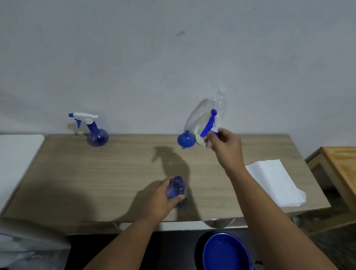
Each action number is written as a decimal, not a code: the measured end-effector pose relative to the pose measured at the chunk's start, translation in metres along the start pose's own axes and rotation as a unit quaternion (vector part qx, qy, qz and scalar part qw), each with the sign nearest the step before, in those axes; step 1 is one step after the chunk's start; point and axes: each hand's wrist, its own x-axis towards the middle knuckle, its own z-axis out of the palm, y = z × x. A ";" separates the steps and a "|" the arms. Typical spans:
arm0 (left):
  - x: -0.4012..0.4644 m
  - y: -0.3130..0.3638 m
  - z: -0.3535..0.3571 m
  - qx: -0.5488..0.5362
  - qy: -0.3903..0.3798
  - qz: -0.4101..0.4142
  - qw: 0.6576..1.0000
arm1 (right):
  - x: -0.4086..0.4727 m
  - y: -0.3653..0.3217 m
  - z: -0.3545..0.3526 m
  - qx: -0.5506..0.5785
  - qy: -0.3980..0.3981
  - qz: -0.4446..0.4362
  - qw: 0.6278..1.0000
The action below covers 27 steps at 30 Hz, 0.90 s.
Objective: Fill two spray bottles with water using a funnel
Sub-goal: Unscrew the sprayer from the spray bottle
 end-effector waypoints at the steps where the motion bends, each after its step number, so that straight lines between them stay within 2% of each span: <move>1: 0.000 -0.001 -0.001 0.003 0.001 0.002 1.000 | 0.002 0.018 -0.002 -0.047 -0.026 0.035 0.998; 3: 0.000 -0.001 -0.003 0.015 0.003 0.007 1.000 | 0.004 0.064 -0.004 -0.179 -0.067 0.100 0.977; 5: 0.000 0.001 -0.005 0.028 0.000 0.007 1.000 | 0.001 0.105 -0.006 -0.289 -0.093 0.155 0.940; 8: -0.002 0.006 -0.008 0.043 -0.004 0.014 0.999 | -0.008 0.144 -0.005 -0.361 -0.113 0.230 0.897; 11: -0.004 0.010 -0.011 0.063 -0.008 0.019 0.998 | -0.015 0.158 0.002 -0.399 -0.122 0.257 0.872; 27: -0.002 0.012 -0.013 0.075 -0.029 0.010 0.997 | -0.018 0.161 0.008 -0.421 -0.112 0.273 0.858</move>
